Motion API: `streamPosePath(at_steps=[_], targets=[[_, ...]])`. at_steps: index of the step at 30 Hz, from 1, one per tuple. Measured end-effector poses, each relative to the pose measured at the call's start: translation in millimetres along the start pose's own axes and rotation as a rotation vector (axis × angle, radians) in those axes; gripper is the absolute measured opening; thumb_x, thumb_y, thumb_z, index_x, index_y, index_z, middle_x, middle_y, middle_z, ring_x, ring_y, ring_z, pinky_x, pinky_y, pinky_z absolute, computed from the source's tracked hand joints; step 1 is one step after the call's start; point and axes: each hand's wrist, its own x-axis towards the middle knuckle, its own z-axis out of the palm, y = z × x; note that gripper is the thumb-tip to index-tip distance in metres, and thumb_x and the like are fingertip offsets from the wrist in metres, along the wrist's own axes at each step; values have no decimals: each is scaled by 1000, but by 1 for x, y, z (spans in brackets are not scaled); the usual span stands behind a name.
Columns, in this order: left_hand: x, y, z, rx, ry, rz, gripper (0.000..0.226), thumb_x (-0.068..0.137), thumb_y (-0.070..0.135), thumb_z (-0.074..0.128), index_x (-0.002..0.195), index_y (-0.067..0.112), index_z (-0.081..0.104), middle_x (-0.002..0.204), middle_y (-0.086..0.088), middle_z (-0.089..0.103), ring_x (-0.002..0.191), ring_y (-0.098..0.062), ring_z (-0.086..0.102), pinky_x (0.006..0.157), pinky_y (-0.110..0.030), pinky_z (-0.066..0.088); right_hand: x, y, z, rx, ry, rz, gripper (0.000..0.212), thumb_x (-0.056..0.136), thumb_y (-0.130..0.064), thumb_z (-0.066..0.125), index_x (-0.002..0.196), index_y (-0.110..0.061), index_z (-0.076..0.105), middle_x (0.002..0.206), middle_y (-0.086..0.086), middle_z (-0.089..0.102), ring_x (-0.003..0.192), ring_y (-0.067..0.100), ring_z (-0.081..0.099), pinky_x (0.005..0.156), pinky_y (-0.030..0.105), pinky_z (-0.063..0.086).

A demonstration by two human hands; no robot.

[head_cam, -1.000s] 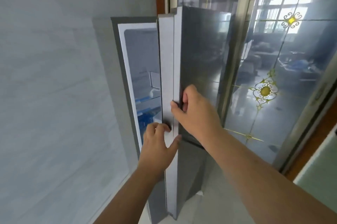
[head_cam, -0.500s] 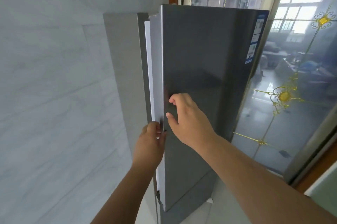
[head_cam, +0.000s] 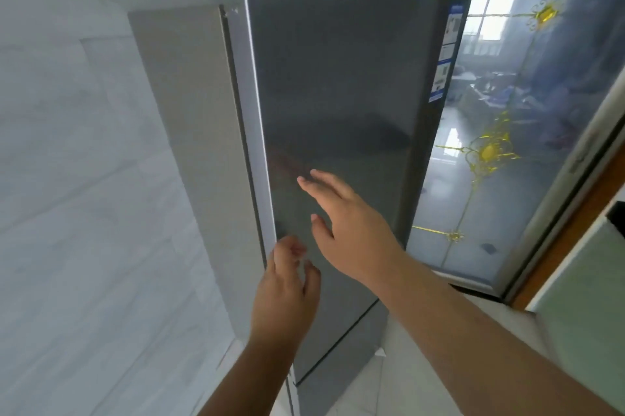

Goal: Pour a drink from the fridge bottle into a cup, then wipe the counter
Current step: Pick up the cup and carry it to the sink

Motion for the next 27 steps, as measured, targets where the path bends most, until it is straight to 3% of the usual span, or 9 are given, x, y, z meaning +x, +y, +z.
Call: streamPosePath(at_steps=[4, 6, 9, 11, 14, 19, 22, 27], targets=[[16, 15, 36, 42, -323, 134, 33, 100, 22, 61, 133, 24, 60, 131, 4, 62, 122, -14, 58, 103, -33, 48, -36, 35, -19, -24, 31, 184, 47, 103, -27, 55, 150, -32, 53, 154, -13, 51, 141, 10, 45, 114, 22, 32], [25, 26, 58, 17, -411, 176, 33, 97, 24, 61, 128, 17, 68, 129, -2, 67, 121, -22, 61, 103, -33, 47, -72, 63, -30, -73, 61, 314, 42, 101, -30, 58, 143, -29, 61, 147, -9, 60, 135, 17, 52, 115, 31, 39], [22, 59, 102, -11, -574, 265, 52, 93, 48, 46, 128, 19, 70, 129, -2, 68, 123, -25, 60, 102, -28, 40, -149, 102, -54, -183, 125, 556, 38, 96, -38, 57, 130, -28, 70, 134, -9, 69, 119, 24, 63, 103, 42, 48], [5, 89, 138, -36, -716, 365, 60, 94, 59, 35, 130, 25, 69, 132, 1, 66, 126, -23, 59, 108, -35, 43, -207, 115, -79, -269, 174, 757, 38, 98, -43, 52, 128, -30, 71, 132, -12, 70, 119, 22, 62, 101, 41, 48], [-43, 148, 190, -64, -865, 540, 52, 99, 53, 34, 132, 28, 66, 133, 4, 66, 128, -25, 57, 110, -44, 44, -298, 113, -120, -407, 197, 1098, 41, 106, -48, 40, 139, -39, 62, 147, -20, 58, 136, 15, 49, 109, 39, 37], [-163, 253, 234, -88, -1124, 939, 64, 100, 63, 20, 149, 37, 51, 160, 8, 46, 151, -17, 36, 121, -50, 34, -449, 59, -177, -488, 354, 1560, 44, 109, -50, 34, 150, -44, 47, 161, -23, 39, 150, 9, 32, 122, 39, 22], [-244, 311, 229, -120, -1244, 1151, 53, 107, 52, 27, 155, 38, 43, 167, 12, 32, 156, -11, 23, 124, -45, 28, -527, 8, -199, -552, 497, 1764, 46, 109, -49, 34, 151, -40, 47, 161, -19, 40, 150, 11, 34, 121, 38, 26], [-377, 378, 204, -193, -1295, 1427, 50, 109, 50, 27, 153, 37, 47, 167, 11, 34, 158, -12, 22, 119, -41, 32, -635, -70, -219, -609, 680, 2020, 47, 109, -49, 33, 153, -38, 45, 162, -17, 40, 150, 11, 34, 120, 39, 28]])
